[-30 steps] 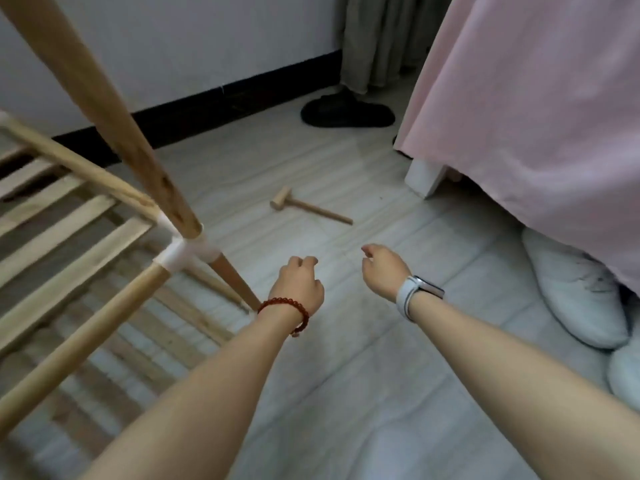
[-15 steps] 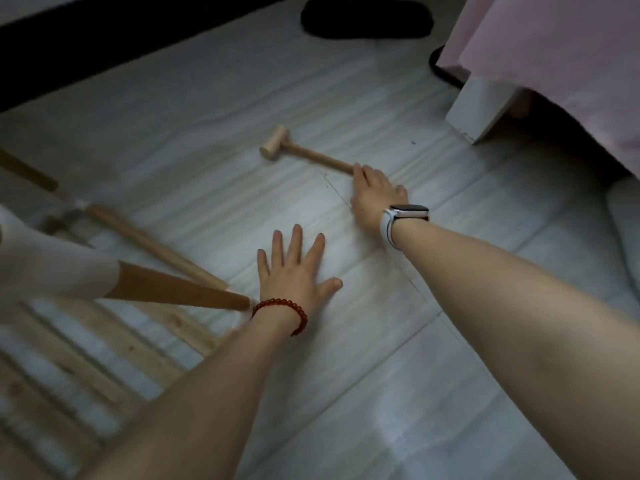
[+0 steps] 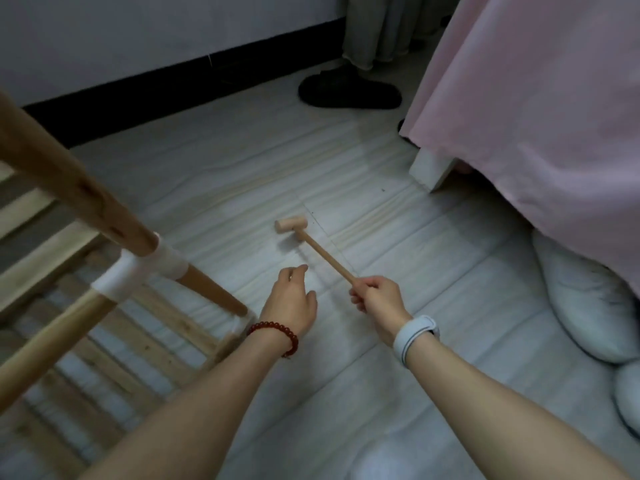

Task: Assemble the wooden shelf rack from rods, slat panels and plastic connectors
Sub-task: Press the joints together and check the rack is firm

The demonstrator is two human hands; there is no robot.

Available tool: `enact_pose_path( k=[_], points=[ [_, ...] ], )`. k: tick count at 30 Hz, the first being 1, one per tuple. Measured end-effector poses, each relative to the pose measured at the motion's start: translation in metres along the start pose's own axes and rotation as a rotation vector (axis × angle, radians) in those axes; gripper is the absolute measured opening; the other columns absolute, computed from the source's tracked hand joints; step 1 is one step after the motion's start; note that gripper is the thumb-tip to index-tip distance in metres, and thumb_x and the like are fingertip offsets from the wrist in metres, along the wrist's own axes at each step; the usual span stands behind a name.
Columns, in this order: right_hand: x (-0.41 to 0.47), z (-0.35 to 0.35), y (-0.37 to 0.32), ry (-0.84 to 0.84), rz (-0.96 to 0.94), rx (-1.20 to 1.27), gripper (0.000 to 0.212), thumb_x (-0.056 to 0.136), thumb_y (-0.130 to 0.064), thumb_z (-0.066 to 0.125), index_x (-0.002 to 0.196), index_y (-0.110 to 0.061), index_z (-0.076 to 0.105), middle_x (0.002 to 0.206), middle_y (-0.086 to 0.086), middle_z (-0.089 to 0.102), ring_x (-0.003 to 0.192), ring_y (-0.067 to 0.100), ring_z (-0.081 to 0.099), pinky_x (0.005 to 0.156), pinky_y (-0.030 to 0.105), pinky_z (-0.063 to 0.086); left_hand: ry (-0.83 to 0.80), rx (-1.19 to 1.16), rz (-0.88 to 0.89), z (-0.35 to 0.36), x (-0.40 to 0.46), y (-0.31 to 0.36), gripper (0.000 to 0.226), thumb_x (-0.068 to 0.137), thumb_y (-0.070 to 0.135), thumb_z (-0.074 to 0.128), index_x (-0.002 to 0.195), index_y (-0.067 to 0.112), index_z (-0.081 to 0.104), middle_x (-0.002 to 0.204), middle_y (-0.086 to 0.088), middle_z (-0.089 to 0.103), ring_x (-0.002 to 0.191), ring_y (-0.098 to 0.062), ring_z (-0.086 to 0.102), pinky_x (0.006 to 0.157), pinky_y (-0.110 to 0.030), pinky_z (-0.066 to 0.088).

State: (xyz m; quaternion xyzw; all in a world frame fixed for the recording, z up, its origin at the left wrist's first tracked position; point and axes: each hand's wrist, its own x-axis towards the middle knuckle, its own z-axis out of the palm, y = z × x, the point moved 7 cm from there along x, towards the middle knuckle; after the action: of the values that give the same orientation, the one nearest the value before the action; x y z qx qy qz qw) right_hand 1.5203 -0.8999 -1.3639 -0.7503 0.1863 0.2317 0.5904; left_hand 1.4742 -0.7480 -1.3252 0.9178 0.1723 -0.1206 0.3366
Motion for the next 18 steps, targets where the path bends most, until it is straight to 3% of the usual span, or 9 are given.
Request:
enact_pose_path(
  k=[3,7,9,11,14,18],
  points=[
    [-0.048,-0.018,-0.005,-0.026,0.022,0.234,0.015,0.094,0.002,0.048,0.082,-0.005,0.055,0.069,0.008,0.055,0.058,0.011,0.049,0.049,0.015,0.042,0.107,-0.218,-0.062,-0.025,-0.029,0.026,0.056,0.095,0.022,0.045,0.145,0.015,0.021,0.146,-0.007,0.027,0.120,-0.023,0.049,0.099,-0.033,0.040],
    [-0.115,-0.052,-0.035,-0.061,-0.054,0.411,0.019,0.095,0.005,0.042,0.083,-0.007,0.051,0.072,0.010,0.053,0.061,0.014,0.048,0.046,0.013,0.043,0.221,-0.689,-0.157,-0.068,-0.072,0.052,0.065,0.085,0.033,0.060,0.139,0.023,0.024,0.140,-0.009,0.031,0.118,-0.030,0.051,0.097,-0.045,0.045],
    [-0.149,-0.067,-0.055,-0.091,-0.094,0.466,0.021,0.096,0.004,0.039,0.083,-0.007,0.050,0.073,0.011,0.053,0.062,0.014,0.048,0.045,0.013,0.043,0.264,-0.836,-0.164,-0.088,-0.102,0.069,0.057,0.085,0.033,0.062,0.128,0.019,0.028,0.134,-0.008,0.037,0.111,-0.030,0.056,0.084,-0.040,0.054],
    [-0.182,-0.085,-0.075,-0.095,-0.144,0.509,0.022,0.097,0.004,0.038,0.084,-0.008,0.050,0.073,0.010,0.053,0.062,0.014,0.049,0.045,0.013,0.043,0.371,-0.889,-0.153,-0.114,-0.137,0.087,0.040,0.087,0.027,0.060,0.110,0.014,0.030,0.114,-0.010,0.051,0.090,-0.028,0.064,0.071,-0.038,0.057],
    [-0.230,-0.114,-0.099,-0.098,-0.210,0.606,0.022,0.097,0.002,0.038,0.084,-0.009,0.052,0.072,0.010,0.053,0.057,0.012,0.053,0.046,0.014,0.045,0.489,-0.753,-0.118,-0.159,-0.199,0.114,0.035,0.089,0.033,0.056,0.102,0.015,0.029,0.088,-0.005,0.054,0.066,-0.026,0.063,0.069,-0.043,0.057],
    [-0.272,-0.138,-0.123,-0.140,-0.254,0.707,0.022,0.098,0.000,0.037,0.085,-0.008,0.053,0.072,0.010,0.052,0.057,0.012,0.055,0.047,0.015,0.047,0.628,-0.214,-0.032,-0.219,-0.253,0.135,0.051,0.087,0.057,0.047,0.120,0.020,0.038,0.109,-0.005,0.053,0.096,-0.028,0.055,0.080,-0.036,0.043]
  ],
)
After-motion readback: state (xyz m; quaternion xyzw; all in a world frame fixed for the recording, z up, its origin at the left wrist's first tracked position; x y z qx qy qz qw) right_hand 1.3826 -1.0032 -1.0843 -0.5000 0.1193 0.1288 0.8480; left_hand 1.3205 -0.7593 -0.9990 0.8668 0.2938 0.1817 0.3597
